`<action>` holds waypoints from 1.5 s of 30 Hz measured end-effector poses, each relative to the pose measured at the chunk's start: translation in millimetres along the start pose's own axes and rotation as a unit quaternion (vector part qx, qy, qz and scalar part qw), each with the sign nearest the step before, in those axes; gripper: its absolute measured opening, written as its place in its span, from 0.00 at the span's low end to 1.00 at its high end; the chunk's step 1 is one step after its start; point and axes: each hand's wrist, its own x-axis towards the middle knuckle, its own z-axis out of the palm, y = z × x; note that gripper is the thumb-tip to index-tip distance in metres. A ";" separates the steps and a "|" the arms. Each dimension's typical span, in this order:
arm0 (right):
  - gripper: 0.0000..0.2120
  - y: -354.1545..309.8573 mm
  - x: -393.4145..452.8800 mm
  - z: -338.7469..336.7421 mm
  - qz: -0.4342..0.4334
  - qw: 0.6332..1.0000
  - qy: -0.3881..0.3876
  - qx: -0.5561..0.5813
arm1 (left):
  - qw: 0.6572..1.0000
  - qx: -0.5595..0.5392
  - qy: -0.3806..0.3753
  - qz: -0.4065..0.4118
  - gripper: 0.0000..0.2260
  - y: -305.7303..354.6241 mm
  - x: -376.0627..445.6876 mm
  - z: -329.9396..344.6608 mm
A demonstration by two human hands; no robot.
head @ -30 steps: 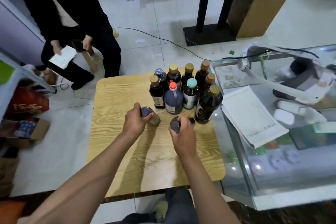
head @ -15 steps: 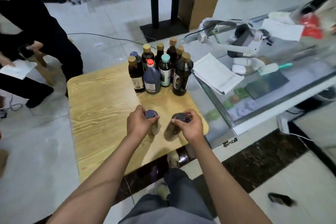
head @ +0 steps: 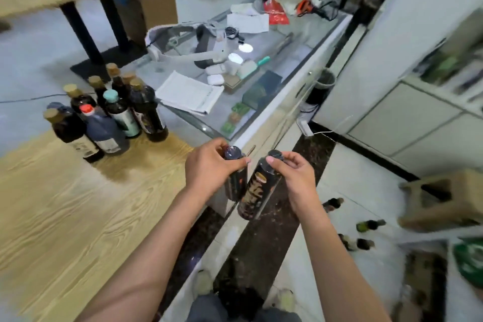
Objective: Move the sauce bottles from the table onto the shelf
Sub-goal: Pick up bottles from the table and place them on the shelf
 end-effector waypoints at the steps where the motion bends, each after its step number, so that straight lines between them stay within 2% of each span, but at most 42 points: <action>1: 0.15 -11.5 -2.5 -19.3 -0.012 1.000 0.011 0.014 | 1.000 0.003 -0.005 0.028 0.27 24.8 0.0 6.6; 6: 0.08 -80.5 -22.2 -114.5 -0.109 0.990 0.041 0.076 | 0.989 -0.005 0.015 0.146 0.28 151.3 -13.9 43.7; 10: 0.07 -136.5 -41.0 -203.8 -0.182 0.976 0.072 0.097 | 0.969 -0.024 0.016 0.244 0.27 259.4 -42.1 83.3; 13: 0.08 -172.9 -58.1 -279.4 -0.227 0.961 0.109 0.115 | 0.942 -0.035 0.011 0.333 0.23 343.1 -72.9 116.6; 17: 0.04 -217.4 -85.9 -376.2 -0.279 0.940 0.156 0.124 | 0.910 -0.026 0.034 0.412 0.28 444.0 -121.2 157.2; 23: 0.12 -267.9 -134.6 -510.8 -0.344 0.907 0.232 0.072 | 0.853 -0.081 -0.016 0.515 0.28 579.4 -191.0 215.6; 30: 0.07 -328.9 -181.9 -614.0 -0.399 0.858 0.321 0.034 | 0.788 -0.136 -0.045 0.598 0.27 708.6 -255.0 256.5; 36: 0.09 -376.7 -196.8 -666.6 -0.424 0.811 0.404 -0.011 | 0.755 -0.200 -0.081 0.620 0.28 795.9 -278.2 287.2; 42: 0.09 -423.5 -191.7 -716.9 -0.447 0.750 0.486 -0.027 | 0.707 -0.280 -0.158 0.630 0.28 883.9 -289.9 324.1; 45: 0.09 -444.5 -189.3 -739.3 -0.464 0.708 0.532 -0.013 | 0.679 -0.305 -0.179 0.644 0.29 924.1 -299.8 338.8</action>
